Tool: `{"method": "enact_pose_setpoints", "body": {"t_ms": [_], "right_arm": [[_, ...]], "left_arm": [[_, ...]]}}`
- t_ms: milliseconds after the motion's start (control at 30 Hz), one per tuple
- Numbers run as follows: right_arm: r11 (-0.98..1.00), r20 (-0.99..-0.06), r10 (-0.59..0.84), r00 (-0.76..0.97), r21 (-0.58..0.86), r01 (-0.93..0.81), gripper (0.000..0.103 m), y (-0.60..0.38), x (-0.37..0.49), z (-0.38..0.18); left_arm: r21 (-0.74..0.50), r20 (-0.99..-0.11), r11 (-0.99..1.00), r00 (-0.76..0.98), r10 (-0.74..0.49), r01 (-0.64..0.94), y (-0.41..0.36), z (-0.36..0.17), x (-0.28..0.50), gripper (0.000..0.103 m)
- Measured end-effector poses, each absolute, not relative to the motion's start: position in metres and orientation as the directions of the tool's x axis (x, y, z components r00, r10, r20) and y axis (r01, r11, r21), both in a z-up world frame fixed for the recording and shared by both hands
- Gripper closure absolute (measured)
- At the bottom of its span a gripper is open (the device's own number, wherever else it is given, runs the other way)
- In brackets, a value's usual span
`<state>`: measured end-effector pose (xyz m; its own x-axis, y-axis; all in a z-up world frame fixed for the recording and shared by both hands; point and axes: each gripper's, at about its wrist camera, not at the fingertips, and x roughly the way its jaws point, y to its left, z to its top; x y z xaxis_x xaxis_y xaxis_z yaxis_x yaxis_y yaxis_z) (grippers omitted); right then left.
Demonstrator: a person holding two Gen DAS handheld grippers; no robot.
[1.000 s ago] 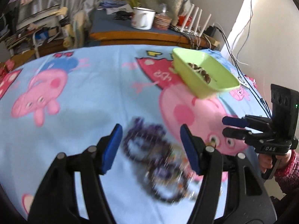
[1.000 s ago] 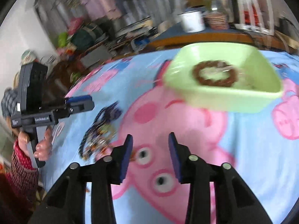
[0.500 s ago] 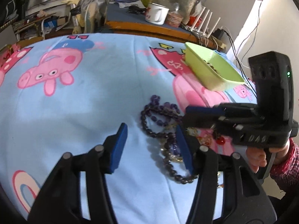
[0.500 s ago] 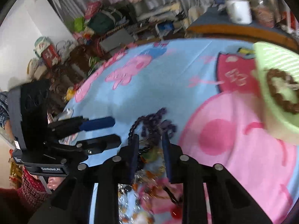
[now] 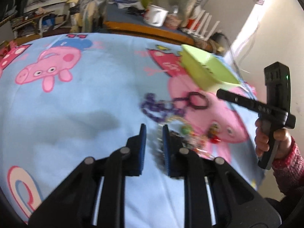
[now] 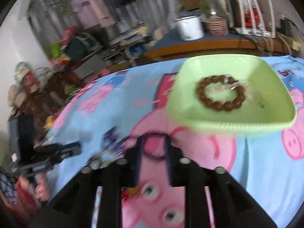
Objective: Organize jewelry
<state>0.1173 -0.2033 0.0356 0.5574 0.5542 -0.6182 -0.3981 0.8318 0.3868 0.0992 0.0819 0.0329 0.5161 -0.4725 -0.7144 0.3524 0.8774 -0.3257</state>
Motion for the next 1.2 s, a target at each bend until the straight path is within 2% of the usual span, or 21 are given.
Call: {"method": "enact_pose_setpoints", "body": {"t_ms": [100, 200, 333, 400, 467, 500, 567, 733, 800, 1033, 1200], "right_arm": [[0.756, -0.634, 0.631, 0.448, 0.372, -0.538, 0.102, -0.188, 0.077, 0.036], [0.725, -0.676, 0.625, 0.39, 0.317, -0.612, 0.102, -0.166, 0.051, 0.026], [0.732, -0.729, 0.556, 0.4, 0.201, -0.651, 0.102, -0.137, 0.04, 0.009], [0.731, -0.714, 0.546, 0.439, 0.15, -0.666, 0.103, -0.135, 0.034, 0.005], [0.715, -0.709, 0.571, 0.415, 0.18, -0.676, 0.103, -0.136, 0.036, 0.003], [0.718, -0.708, 0.577, 0.408, 0.2, -0.667, 0.103, -0.138, 0.037, 0.002], [0.72, -0.706, 0.582, 0.402, 0.218, -0.659, 0.103, -0.141, 0.035, 0.003], [0.665, -0.589, 0.711, 0.385, 0.383, -0.642, 0.103, -0.161, 0.024, 0.044], [0.644, -0.534, 0.742, 0.405, 0.403, -0.65, 0.103, -0.169, 0.021, 0.065], [0.624, -0.377, 0.779, 0.5, 0.397, -0.673, 0.103, -0.185, 0.021, 0.131], [0.647, -0.324, 0.762, 0.56, 0.387, -0.657, 0.103, -0.203, 0.04, 0.165]], "left_arm": [[-0.332, -0.698, 0.854, 0.505, -0.508, 0.401, 0.072, 0.04, 0.083, 0.087], [-0.352, -0.688, 0.816, 0.465, -0.557, 0.458, 0.058, 0.044, 0.072, 0.087], [-0.279, -0.736, 0.813, 0.43, -0.523, 0.512, 0.029, 0.04, 0.068, 0.087], [-0.269, -0.765, 0.81, 0.396, -0.508, 0.521, 0.017, 0.028, 0.072, 0.087], [-0.248, -0.758, 0.808, 0.413, -0.505, 0.534, 0.016, 0.023, 0.073, 0.092], [-0.252, -0.757, 0.804, 0.408, -0.511, 0.538, 0.016, 0.023, 0.073, 0.101], [-0.287, -0.751, 0.797, 0.392, -0.532, 0.532, 0.02, 0.024, 0.072, 0.101], [-0.341, -0.685, 0.77, 0.418, -0.596, 0.539, 0.032, 0.05, 0.056, 0.101], [-0.356, -0.658, 0.765, 0.437, -0.613, 0.536, 0.034, 0.063, 0.055, 0.101], [-0.337, -0.562, 0.74, 0.506, -0.654, 0.582, 0.03, 0.123, 0.055, 0.101], [-0.274, -0.514, 0.732, 0.548, -0.66, 0.624, 0.007, 0.165, 0.075, 0.101]]}}
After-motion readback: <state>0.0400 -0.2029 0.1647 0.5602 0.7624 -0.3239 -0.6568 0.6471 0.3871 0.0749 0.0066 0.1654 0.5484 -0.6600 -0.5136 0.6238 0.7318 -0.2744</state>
